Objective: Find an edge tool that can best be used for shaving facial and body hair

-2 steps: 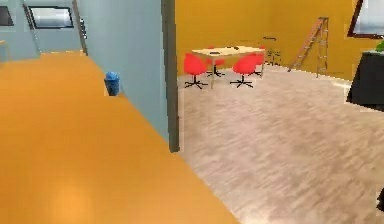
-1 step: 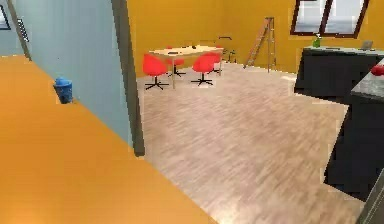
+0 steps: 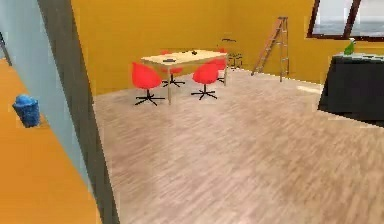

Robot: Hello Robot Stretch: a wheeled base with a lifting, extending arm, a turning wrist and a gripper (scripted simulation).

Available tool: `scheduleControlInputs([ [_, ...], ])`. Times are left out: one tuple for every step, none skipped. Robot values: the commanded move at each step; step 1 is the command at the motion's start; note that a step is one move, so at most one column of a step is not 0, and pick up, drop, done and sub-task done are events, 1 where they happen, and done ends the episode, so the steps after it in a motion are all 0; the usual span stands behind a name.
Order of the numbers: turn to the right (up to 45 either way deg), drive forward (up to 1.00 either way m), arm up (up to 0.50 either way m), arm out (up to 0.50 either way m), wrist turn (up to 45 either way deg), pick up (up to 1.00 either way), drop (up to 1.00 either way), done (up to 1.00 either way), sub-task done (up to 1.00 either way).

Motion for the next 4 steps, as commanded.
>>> scheduleControlInputs([
  [42.0,0.0,0.0,0.0,0.0,0.0,0.0,0.0,0.0],
  [0.0,1.0,0.0,0.0,0.0,0.0,0.0,0.0,0.0],
  [6.0,0.0,0.0,0.0,0.0,0.0,0.0,0.0,0.0],
  [0.0,0.75,0.0,0.0,0.0,0.0,0.0,0.0,0.0],
])
